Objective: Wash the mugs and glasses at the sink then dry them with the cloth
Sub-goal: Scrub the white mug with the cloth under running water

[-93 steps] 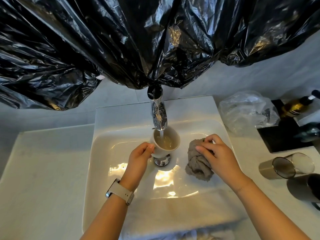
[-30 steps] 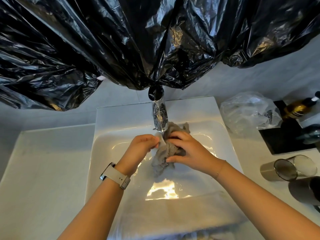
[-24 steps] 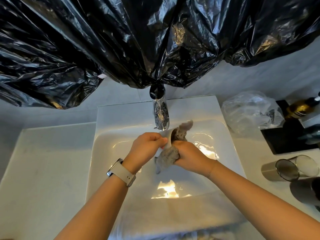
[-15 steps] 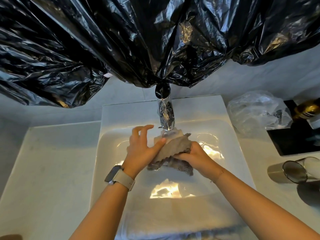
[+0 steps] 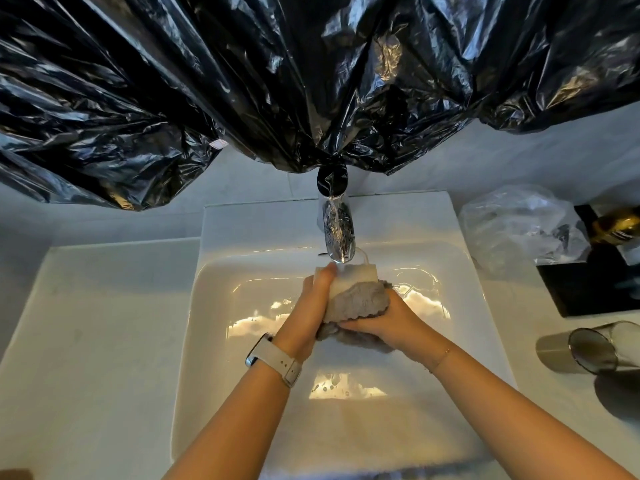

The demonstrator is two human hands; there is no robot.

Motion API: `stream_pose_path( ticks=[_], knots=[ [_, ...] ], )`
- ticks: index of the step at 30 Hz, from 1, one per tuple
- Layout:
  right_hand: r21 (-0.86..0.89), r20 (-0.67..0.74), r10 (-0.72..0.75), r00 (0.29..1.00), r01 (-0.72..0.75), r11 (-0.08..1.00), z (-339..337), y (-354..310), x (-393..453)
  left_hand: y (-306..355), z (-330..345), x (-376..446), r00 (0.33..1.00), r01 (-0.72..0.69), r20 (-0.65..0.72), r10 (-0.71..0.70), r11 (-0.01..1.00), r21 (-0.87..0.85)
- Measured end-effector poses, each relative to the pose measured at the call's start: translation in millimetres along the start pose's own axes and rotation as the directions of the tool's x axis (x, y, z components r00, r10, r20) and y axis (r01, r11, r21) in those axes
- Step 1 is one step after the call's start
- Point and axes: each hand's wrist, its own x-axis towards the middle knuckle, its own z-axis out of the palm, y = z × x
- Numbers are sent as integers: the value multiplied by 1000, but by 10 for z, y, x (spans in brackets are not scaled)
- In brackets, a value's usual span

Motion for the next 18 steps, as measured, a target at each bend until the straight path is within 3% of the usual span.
stream_pose_path(
  ticks=[3, 5, 7, 10, 12, 15, 18],
  knots=[
    [245, 13, 67, 998, -68, 967, -13, -51, 53, -132, 76, -8, 993, -73, -86, 75, 997, 17],
    [510, 168, 154, 974, -219, 832, -38, -113, 82, -268, 73, -2, 977, -165, -127, 171, 984, 61],
    [615, 238, 192, 952, -301, 729, -31, -148, 102, -358, 42, 69, 970, -189, -134, 202, 976, 105],
    [515, 88, 131, 987, -158, 843, 70, -99, 86, -299, 24, 206, 985, -74, -155, 74, 997, 7],
    [325, -21, 42, 999, -33, 945, 113, -80, 35, -259, -29, 208, 998, -29, -63, 23, 994, -101],
    [-19, 78, -40, 996, 42, 999, 81, -97, -20, -174, -167, 88, 975, 173, 180, -133, 958, -230],
    [-59, 123, 1, 992, 7, 998, 65, -91, -32, -182, -159, 47, 955, 265, 209, -212, 926, -268]
  ],
)
